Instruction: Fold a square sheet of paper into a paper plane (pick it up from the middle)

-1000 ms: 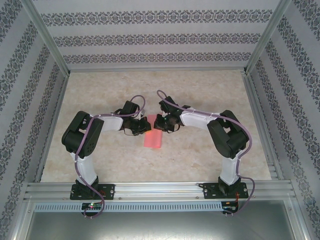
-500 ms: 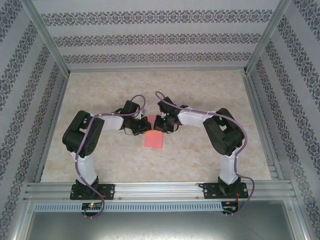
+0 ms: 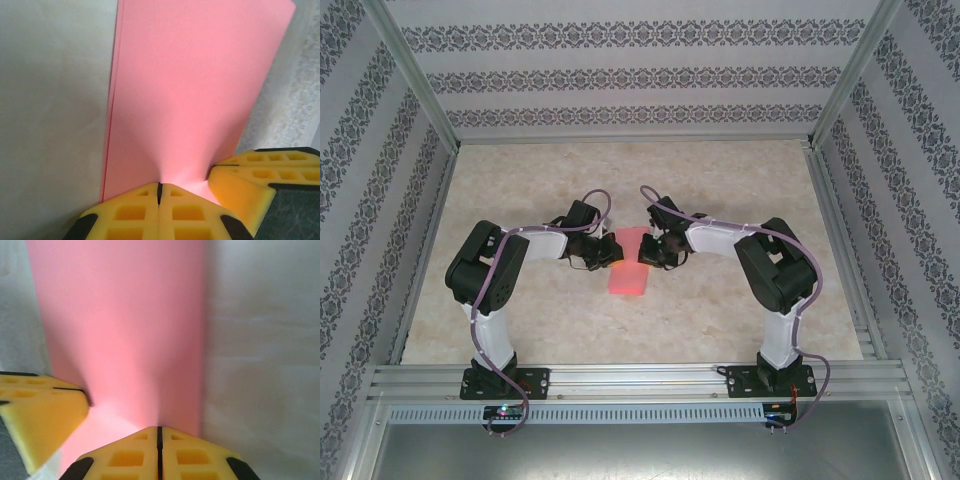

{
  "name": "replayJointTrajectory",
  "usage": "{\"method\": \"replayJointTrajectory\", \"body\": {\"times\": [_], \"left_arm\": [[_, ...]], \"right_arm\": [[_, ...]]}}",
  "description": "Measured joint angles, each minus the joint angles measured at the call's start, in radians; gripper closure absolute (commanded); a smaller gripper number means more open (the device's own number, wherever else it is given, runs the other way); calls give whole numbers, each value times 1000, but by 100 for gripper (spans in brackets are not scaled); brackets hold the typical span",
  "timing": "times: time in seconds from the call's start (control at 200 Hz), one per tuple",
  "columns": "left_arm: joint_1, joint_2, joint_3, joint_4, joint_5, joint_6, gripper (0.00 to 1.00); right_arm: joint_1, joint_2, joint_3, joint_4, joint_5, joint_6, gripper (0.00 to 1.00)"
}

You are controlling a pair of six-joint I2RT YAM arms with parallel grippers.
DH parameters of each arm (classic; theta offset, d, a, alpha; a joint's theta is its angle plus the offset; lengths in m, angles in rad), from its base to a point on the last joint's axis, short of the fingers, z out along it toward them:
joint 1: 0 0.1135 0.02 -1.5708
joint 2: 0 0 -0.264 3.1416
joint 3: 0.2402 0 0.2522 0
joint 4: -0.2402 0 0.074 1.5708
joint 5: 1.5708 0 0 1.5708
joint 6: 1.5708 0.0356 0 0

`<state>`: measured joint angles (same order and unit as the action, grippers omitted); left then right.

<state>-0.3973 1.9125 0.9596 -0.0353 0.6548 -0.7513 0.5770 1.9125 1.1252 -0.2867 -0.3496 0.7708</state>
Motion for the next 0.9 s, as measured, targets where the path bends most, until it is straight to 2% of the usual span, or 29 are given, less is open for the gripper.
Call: {"method": "replayJointTrajectory", "body": {"times": [0.21,0.37,0.565,0.719,0.899], "left_arm": [[0,1,0,0,0,-1,100],[0,1,0,0,2,-1,100],[0,2,0,0,4,-1,100],[0,2,0,0,4,-1,100],[0,3,0,-1,4,-2,100]], "right_arm": [[-43,-83,-59,-29,17,-39,91],[-32,-142,-49,23,-1,-45,94],[-12,-45,18,127,-79,-41,100],[-10,34,26,159,-116,-42,100],[-18,47,0,202,-123,-54,100]]}}
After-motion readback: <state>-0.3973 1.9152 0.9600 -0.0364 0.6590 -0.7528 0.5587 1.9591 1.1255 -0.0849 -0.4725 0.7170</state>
